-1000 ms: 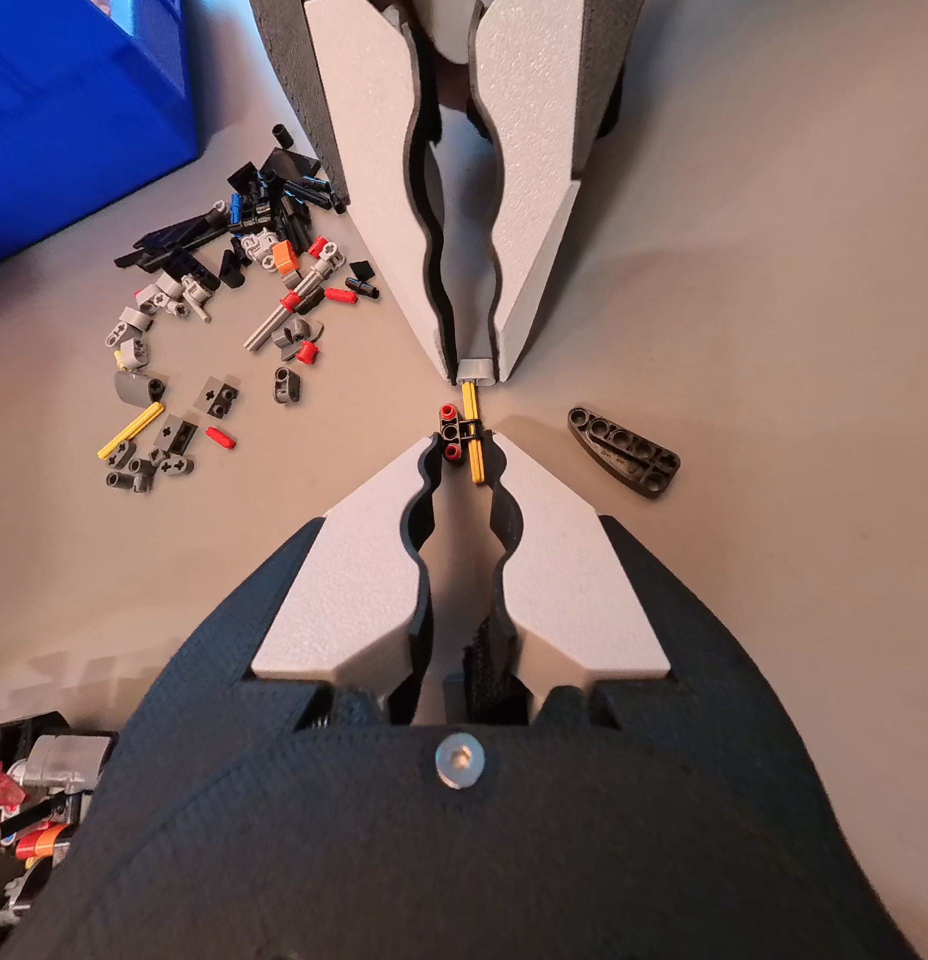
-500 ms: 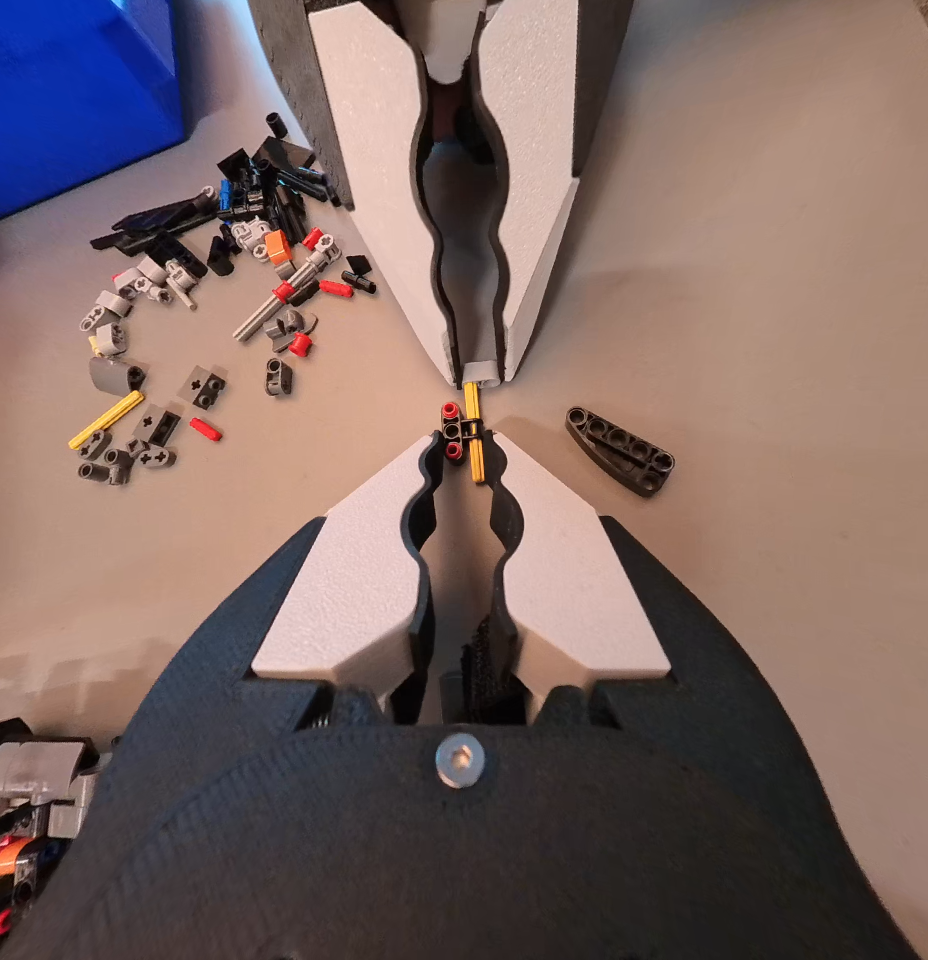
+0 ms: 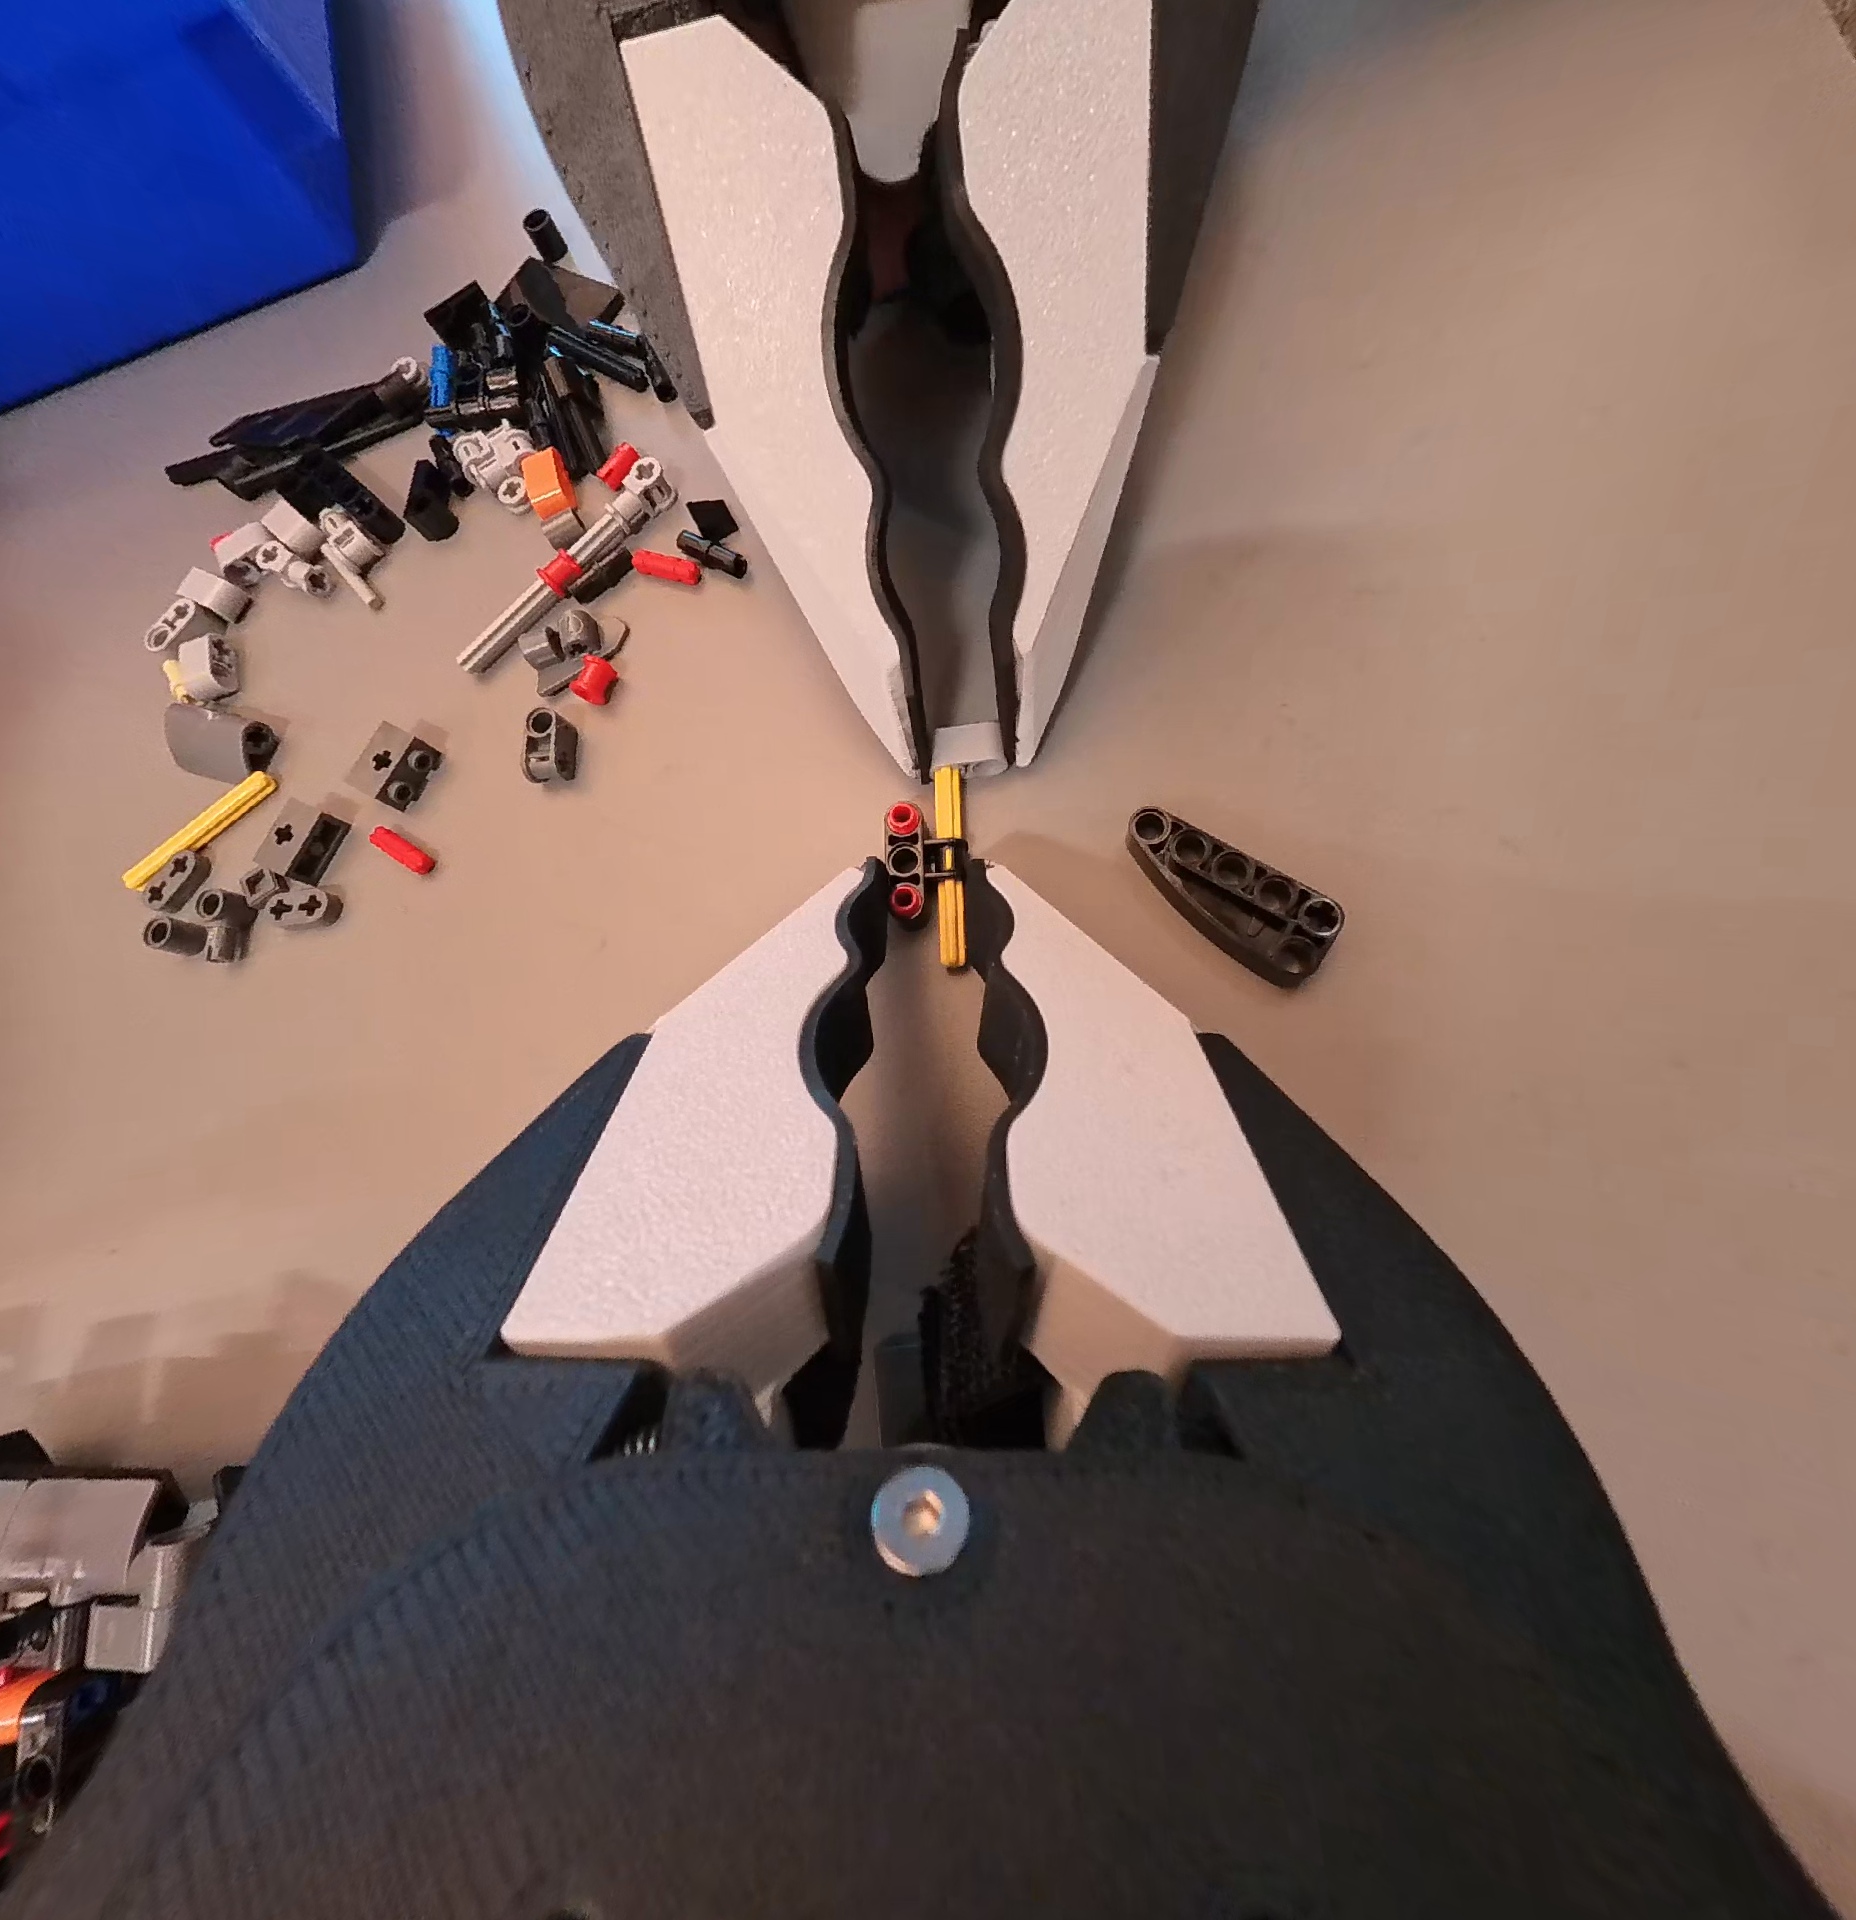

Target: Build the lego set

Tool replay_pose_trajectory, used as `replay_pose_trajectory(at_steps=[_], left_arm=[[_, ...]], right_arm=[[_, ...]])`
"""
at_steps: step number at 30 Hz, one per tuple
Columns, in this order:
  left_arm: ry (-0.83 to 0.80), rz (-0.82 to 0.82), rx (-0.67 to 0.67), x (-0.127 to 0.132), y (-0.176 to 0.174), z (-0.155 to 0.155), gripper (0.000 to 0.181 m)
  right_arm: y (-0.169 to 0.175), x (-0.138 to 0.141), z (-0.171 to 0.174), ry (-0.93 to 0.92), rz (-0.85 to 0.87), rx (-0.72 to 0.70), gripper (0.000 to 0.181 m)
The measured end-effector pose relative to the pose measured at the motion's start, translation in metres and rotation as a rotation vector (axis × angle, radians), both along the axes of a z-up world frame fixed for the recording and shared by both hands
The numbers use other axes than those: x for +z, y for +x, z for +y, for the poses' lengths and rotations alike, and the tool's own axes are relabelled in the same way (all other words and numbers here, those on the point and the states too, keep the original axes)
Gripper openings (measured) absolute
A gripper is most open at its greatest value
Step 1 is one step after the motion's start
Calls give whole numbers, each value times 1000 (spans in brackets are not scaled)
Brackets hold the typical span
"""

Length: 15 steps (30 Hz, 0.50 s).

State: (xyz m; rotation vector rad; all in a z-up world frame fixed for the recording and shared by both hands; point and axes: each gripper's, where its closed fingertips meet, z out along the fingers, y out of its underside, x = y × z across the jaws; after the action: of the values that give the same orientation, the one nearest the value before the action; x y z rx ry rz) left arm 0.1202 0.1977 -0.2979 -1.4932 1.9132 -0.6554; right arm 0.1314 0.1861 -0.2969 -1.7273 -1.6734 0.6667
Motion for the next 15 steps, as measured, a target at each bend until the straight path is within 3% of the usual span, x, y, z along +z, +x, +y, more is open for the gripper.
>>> replay_pose_trajectory(at_steps=[15], left_arm=[[-23,-5,1,1,1,-2,13]], right_arm=[[-6,0,0,13,7,-20,13]])
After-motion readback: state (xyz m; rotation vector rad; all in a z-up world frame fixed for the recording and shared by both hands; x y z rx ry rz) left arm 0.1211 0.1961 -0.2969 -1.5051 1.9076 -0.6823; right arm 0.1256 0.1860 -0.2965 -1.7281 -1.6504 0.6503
